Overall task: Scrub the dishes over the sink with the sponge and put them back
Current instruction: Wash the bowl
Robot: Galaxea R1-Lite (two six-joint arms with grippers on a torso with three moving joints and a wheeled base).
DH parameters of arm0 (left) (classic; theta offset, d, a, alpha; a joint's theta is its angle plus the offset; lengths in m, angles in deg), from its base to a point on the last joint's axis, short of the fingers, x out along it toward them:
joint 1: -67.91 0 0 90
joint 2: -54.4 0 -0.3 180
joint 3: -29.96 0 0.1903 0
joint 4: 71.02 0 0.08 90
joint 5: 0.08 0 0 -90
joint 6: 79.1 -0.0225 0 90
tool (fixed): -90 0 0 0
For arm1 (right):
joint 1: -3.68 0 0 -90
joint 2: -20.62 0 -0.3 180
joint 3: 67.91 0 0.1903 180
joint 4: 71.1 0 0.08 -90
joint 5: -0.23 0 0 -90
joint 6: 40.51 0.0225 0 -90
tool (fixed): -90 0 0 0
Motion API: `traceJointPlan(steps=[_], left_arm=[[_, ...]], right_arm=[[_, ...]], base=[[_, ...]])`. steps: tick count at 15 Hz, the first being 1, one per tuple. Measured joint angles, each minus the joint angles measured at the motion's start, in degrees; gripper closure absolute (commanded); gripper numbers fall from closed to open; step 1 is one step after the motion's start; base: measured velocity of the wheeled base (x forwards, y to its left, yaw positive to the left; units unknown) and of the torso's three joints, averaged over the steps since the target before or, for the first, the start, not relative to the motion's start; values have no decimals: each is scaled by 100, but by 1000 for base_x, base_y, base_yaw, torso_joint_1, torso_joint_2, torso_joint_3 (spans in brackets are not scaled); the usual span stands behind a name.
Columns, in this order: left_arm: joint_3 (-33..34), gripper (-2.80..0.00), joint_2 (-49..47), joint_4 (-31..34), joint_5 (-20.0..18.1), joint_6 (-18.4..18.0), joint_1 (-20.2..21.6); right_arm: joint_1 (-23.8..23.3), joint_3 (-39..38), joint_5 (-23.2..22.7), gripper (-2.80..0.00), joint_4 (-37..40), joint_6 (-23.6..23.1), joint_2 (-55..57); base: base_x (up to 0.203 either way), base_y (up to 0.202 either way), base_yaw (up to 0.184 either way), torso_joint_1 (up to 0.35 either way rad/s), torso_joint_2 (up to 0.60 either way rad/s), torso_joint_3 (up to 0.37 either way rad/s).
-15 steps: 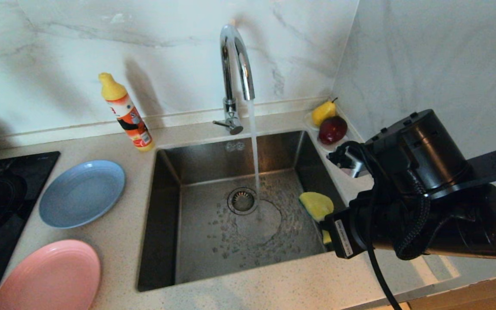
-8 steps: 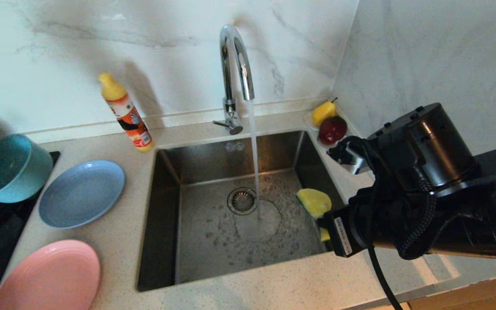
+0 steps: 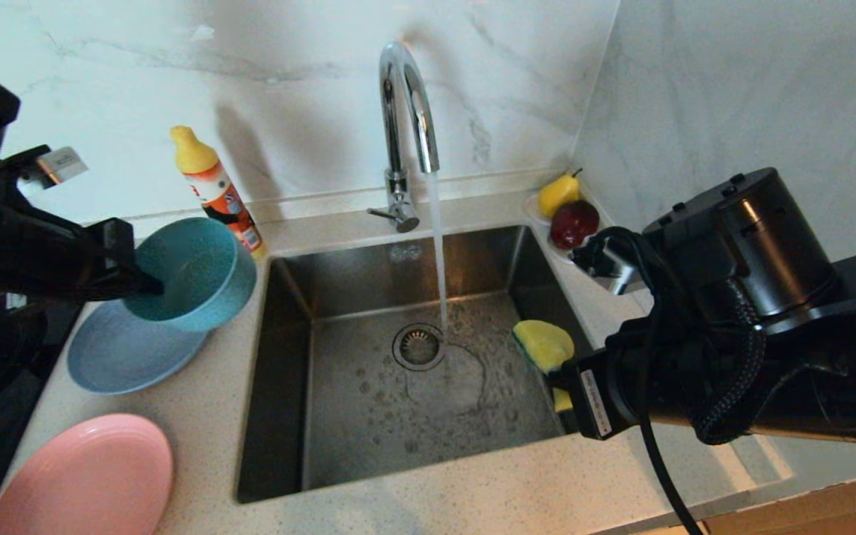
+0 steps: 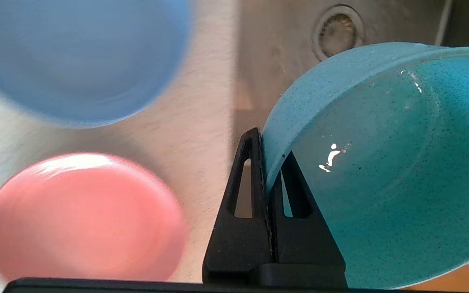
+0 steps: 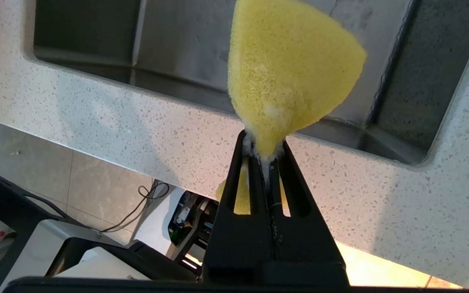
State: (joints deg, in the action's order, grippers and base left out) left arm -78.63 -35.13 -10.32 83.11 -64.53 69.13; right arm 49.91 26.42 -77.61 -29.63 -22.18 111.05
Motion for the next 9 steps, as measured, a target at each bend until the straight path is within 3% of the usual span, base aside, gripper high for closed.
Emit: traceJointPlan(steps=[6,9], left_arm=[[42,0,-775,-789,1241,890,-1765],[-88,0,-1284,-1137,1483,1287,-2323]], right_arm=[[63,65,-2,0,-11,3,-13],[84,73,0,0,-6,-10,-35]], base=[[0,0,0,0,0,0],[0,0,0,0,0,0]])
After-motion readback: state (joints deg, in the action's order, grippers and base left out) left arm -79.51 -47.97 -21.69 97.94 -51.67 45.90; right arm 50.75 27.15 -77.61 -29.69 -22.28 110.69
